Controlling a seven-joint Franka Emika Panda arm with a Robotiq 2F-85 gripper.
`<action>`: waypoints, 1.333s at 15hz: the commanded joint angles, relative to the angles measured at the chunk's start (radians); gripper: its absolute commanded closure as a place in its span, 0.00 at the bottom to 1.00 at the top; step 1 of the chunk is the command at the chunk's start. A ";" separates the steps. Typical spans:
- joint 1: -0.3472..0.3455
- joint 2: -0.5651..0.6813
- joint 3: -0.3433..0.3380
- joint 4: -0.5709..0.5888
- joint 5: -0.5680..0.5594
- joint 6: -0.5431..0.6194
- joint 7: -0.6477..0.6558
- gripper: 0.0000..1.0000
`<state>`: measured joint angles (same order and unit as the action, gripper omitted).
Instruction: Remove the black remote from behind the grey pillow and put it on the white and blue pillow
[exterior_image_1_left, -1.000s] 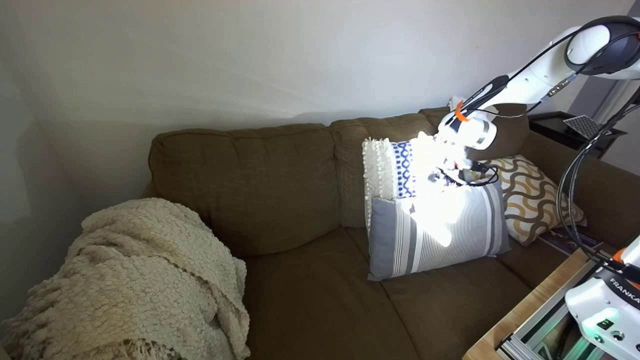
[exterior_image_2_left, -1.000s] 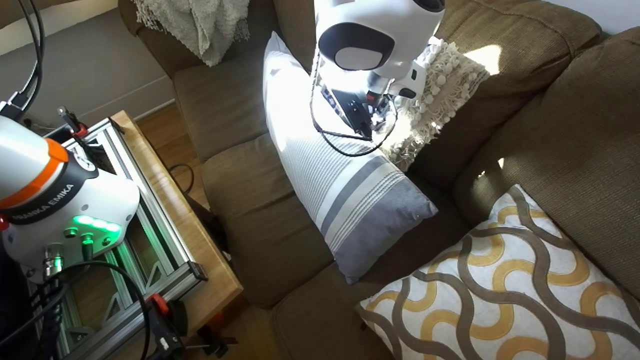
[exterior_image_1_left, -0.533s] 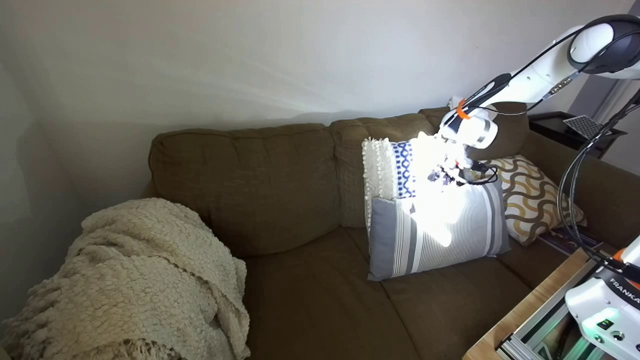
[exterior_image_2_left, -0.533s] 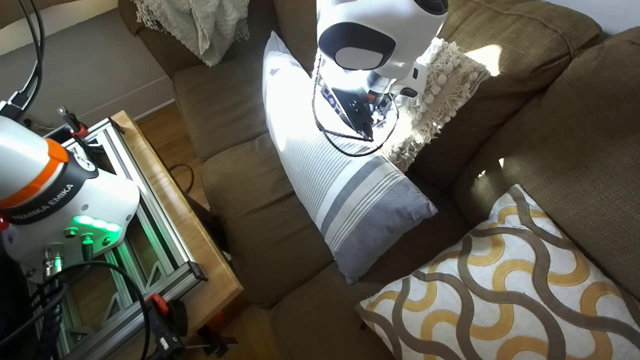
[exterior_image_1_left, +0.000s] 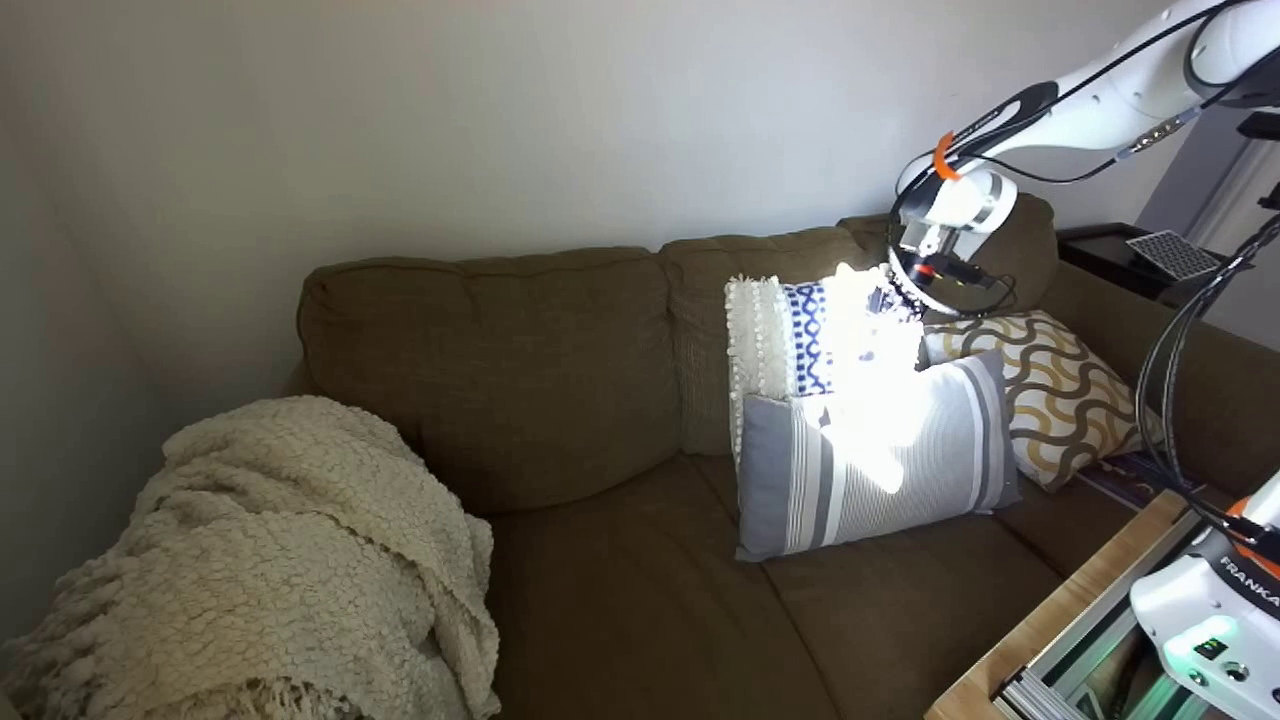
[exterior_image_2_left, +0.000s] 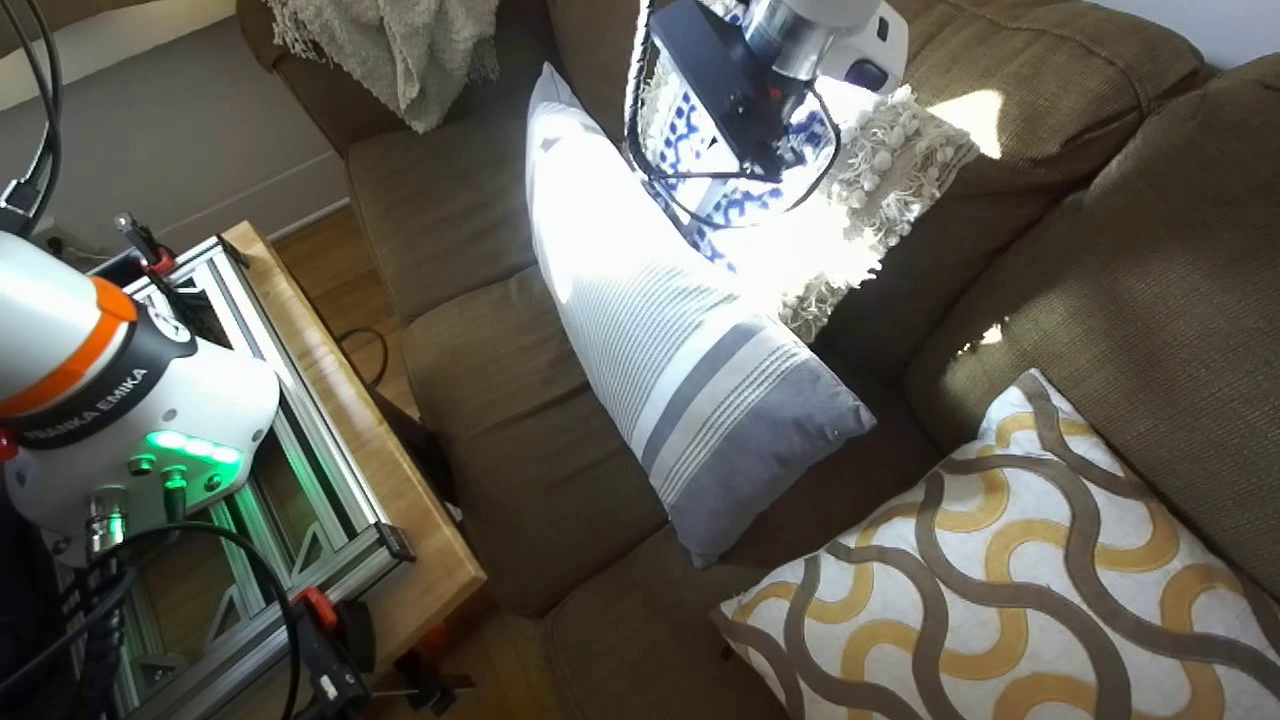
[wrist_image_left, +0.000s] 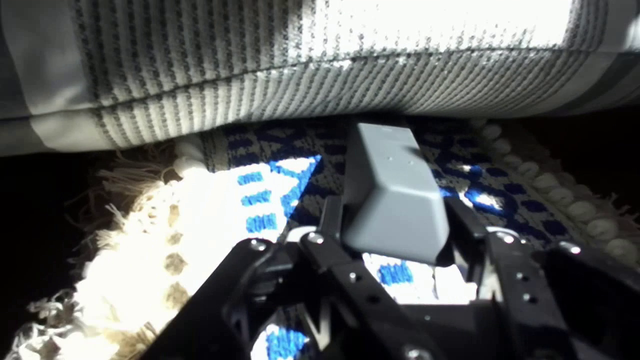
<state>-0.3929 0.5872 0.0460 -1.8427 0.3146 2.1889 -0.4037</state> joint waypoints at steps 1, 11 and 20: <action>0.065 -0.087 -0.058 0.026 -0.065 -0.128 0.083 0.73; 0.161 -0.306 -0.140 0.131 -0.185 -0.261 0.234 0.73; 0.236 -0.379 -0.157 0.057 -0.342 0.019 0.366 0.73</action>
<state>-0.1866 0.2346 -0.0890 -1.7173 0.0337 2.1073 -0.0894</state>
